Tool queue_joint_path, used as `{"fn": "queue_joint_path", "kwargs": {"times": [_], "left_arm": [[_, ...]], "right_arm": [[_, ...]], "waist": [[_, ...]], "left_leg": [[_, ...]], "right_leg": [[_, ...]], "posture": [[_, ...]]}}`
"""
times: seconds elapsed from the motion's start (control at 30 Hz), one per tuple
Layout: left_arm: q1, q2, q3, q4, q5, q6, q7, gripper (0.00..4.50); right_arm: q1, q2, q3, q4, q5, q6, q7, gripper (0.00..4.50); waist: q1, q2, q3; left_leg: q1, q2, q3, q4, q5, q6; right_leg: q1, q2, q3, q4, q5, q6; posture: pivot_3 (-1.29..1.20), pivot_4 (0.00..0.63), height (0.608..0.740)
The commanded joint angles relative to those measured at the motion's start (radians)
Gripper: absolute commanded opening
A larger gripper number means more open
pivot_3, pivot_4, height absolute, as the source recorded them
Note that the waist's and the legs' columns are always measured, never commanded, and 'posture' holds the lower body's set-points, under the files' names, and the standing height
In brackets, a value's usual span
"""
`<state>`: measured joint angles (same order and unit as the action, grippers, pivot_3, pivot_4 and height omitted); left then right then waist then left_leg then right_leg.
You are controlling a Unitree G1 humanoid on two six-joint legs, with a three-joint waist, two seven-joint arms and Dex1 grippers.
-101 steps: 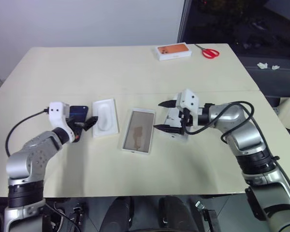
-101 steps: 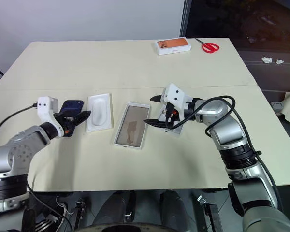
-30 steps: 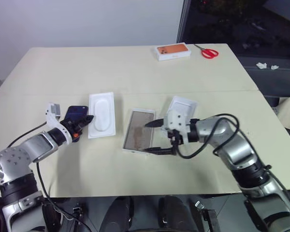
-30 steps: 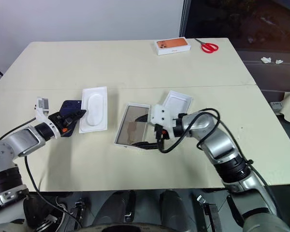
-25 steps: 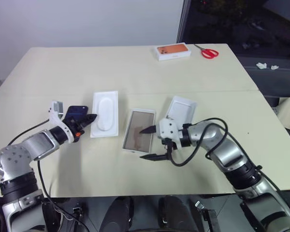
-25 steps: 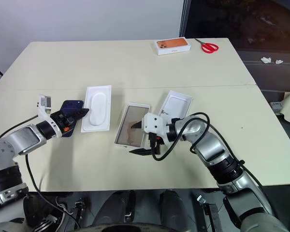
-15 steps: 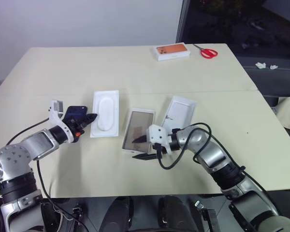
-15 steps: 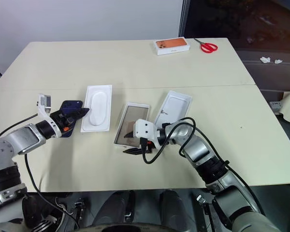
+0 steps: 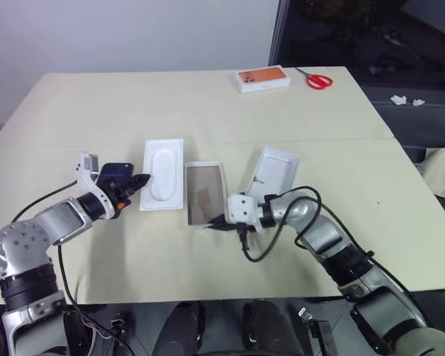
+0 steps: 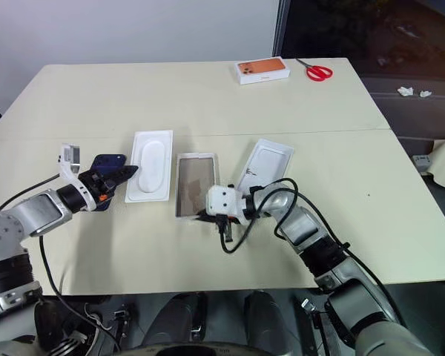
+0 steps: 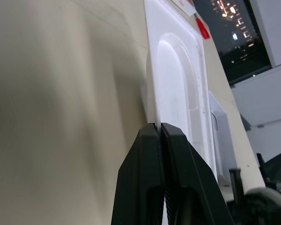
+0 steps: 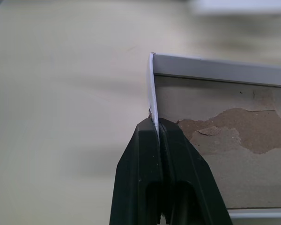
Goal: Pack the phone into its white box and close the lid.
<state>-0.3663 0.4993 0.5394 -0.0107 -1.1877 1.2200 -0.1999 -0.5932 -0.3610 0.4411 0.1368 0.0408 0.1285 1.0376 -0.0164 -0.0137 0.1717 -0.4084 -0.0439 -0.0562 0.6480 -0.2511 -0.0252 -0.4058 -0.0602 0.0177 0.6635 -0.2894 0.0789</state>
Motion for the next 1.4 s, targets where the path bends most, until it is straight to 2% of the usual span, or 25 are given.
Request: {"fn": "queue_joint_path", "kwargs": {"times": [0.03, 0.1, 0.2, 0.33, 0.47, 0.73, 1.0, 1.1, 1.2, 1.4], "left_arm": [[-0.014, -0.001, -0.004, -0.021, -0.001, -0.029, -0.004, 0.0], [-0.017, -0.006, -0.005, -0.02, -0.004, -0.04, 0.0, 0.0], [-0.024, -0.021, -0.014, -0.017, -0.003, -0.052, 0.015, 0.0], [-0.027, -0.03, -0.018, -0.018, -0.011, -0.05, 0.02, 0.0], [-0.036, -0.043, -0.018, -0.014, -0.023, -0.052, 0.032, 0.0], [-0.055, -0.173, -0.114, -0.034, 0.039, -0.095, 0.102, 0.0], [-0.058, -0.186, -0.163, 0.004, 0.118, -0.139, 0.078, 0.0], [-0.069, -0.179, -0.168, 0.008, 0.113, -0.119, 0.057, 0.99], [-0.072, -0.167, -0.178, 0.003, 0.119, -0.11, 0.04, 2.45], [-0.078, -0.149, -0.174, 0.003, 0.138, -0.115, 0.026, 2.45]], "right_arm": [[-0.042, 0.023, -0.025, 0.009, -0.017, -0.014, -0.039, 0.05], [-0.047, 0.04, -0.036, 0.015, 0.005, 0.026, -0.041, 0.05], [-0.042, 0.055, -0.044, 0.005, 0.011, 0.051, -0.045, 0.95], [-0.035, 0.04, -0.039, -0.015, -0.007, 0.029, -0.039, 3.03], [-0.047, 0.017, -0.094, -0.061, 0.048, 0.08, -0.02, 3.03], [-0.084, -0.019, -0.275, -0.128, 0.267, 0.276, 0.022, 3.03], [-0.068, -0.065, -0.271, -0.117, 0.242, 0.246, 0.018, 3.03], [-0.057, -0.063, -0.269, -0.128, 0.244, 0.248, 0.009, 3.08], [-0.056, -0.061, -0.267, -0.13, 0.245, 0.248, 0.002, 3.08], [-0.058, -0.055, -0.262, -0.119, 0.241, 0.237, -0.007, 3.08]], "waist": [[0.001, 0.0, 0.0], [0.004, 0.0, 0.0], [0.004, 0.0, 0.0], [0.002, 0.0, 0.0], [0.002, 0.0, 0.0], [0.005, 0.0, 0.0], [0.001, 0.0, 0.0], [0.004, -0.001, 0.0], [0.004, -0.001, 0.0], [0.003, 0.0, 0.0]], "left_leg": [[0.0, 0.0, 0.0, 0.0, 0.0, 0.0], [0.0, 0.0, 0.0, 0.0, 0.0, 0.0], [0.0, 0.0, 0.0, 0.0, 0.0, 0.0], [0.0, 0.0, 0.0, 0.0, 0.0, 0.0], [0.0, 0.0, 0.0, 0.0, 0.0, 0.0], [0.0, -0.001, 0.0, 0.0, -0.001, 0.002], [0.0, 0.0, 0.0, 0.0, -0.001, 0.002], [0.0, 0.0, 0.0, 0.0, -0.001, 0.002], [0.0, 0.0, 0.0, 0.0, -0.001, 0.002], [0.0, 0.0, 0.0, 0.0, -0.001, 0.002]], "right_leg": [[0.0, 0.0, 0.0, 0.0, 0.0, 0.0], [0.0, 0.0, 0.0, 0.0, 0.0, 0.0], [0.001, 0.0, 0.0, 0.0, 0.0, 0.0], [0.0, 0.0, 0.0, 0.0, 0.0, 0.0], [0.0, 0.0, 0.0, 0.0, 0.0, 0.0], [0.001, -0.001, 0.0, 0.0, 0.0, 0.0], [0.0, 0.0, 0.0, 0.0, 0.0, 0.0], [0.001, 0.0, 0.0, 0.0, 0.0, 0.0], [0.001, 0.0, 0.0, 0.0, 0.0, 0.0], [0.001, 0.0, 0.0, 0.0, 0.0, 0.0]], "posture": [[0.0, 0.15, 0.74], [0.0, 0.15, 0.74], [0.0, 0.15, 0.74], [0.0, 0.15, 0.74], [0.0, 0.15, 0.74], [0.0, 0.15, 0.74], [0.0, 0.15, 0.74], [0.0, 0.15, 0.74], [0.0, 0.15, 0.74], [0.0, 0.15, 0.74]]}}
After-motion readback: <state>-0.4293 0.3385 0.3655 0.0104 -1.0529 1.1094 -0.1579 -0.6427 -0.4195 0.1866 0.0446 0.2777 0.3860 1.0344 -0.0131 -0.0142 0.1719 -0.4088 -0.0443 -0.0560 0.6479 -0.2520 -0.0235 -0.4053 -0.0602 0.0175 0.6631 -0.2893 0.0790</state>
